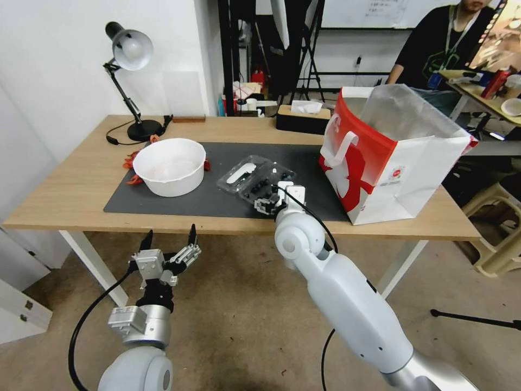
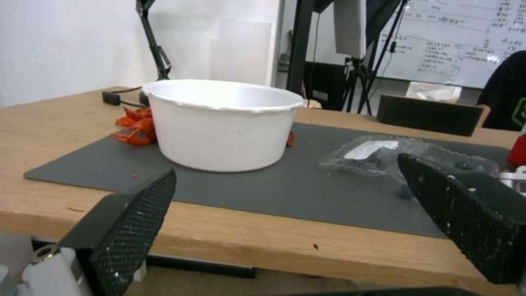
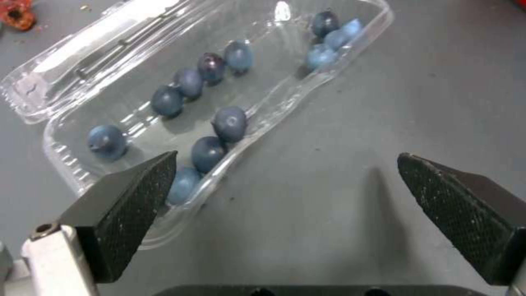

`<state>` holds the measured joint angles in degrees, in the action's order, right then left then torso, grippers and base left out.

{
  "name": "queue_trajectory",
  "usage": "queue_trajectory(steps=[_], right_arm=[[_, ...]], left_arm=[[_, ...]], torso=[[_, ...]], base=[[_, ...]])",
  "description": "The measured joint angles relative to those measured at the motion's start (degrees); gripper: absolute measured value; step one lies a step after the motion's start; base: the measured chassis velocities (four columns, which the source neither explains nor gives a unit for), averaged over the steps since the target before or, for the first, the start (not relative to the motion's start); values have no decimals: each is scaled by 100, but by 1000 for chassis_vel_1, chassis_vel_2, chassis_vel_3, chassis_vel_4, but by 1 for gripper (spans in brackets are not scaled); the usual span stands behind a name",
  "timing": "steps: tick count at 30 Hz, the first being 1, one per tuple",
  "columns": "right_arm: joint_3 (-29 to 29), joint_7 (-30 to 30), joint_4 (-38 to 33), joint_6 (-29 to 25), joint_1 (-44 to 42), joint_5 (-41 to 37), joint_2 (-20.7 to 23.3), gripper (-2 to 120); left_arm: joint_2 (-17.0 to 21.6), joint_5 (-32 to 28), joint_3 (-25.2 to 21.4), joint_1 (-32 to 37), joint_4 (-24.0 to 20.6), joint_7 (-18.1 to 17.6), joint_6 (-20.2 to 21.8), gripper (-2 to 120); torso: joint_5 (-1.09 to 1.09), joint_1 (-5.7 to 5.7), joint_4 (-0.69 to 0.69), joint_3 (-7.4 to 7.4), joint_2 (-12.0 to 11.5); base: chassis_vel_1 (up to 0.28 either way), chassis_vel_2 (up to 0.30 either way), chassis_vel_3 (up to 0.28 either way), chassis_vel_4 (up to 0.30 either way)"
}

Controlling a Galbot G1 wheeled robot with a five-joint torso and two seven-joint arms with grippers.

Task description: Close the takeout container lid, then place the container into the takeout bag.

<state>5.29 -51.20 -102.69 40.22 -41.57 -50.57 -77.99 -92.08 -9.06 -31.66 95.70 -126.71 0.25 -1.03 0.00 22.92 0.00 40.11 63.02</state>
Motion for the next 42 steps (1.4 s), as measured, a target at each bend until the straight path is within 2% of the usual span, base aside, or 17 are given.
queue_trajectory(steps=[22,35,38,40,41,42], right_arm=[[-445,18,-248,74,-146,-250,520,100],[-630,71,-249,62,-165,-252,590,100],[-671,222,-321,-153,-198,-179,587,100],[-674,709,-512,-770,-313,96,640,100],[-674,709,-512,-770,-313,96,640,100],[-670,1014,-639,-1076,-404,271,690,100]], left_arm=[[-6,8,74,-109,150,-20,-45,100],[-6,12,108,-158,210,-21,-39,100],[-6,12,108,-158,213,-21,-38,100],[5,11,105,-159,214,-27,-34,100],[5,11,105,-159,214,-27,-34,100],[13,10,101,-159,214,-32,-32,100]], torso=[[0,-1,0,-1,0],[0,-1,0,-1,0],[-1,-1,0,0,0],[0,0,1,0,0],[0,0,1,0,0],[0,-1,1,0,0]], base=[[0,0,0,0],[0,0,0,0],[0,0,0,0],[0,0,0,0],[0,0,0,0],[0,0,0,0]])
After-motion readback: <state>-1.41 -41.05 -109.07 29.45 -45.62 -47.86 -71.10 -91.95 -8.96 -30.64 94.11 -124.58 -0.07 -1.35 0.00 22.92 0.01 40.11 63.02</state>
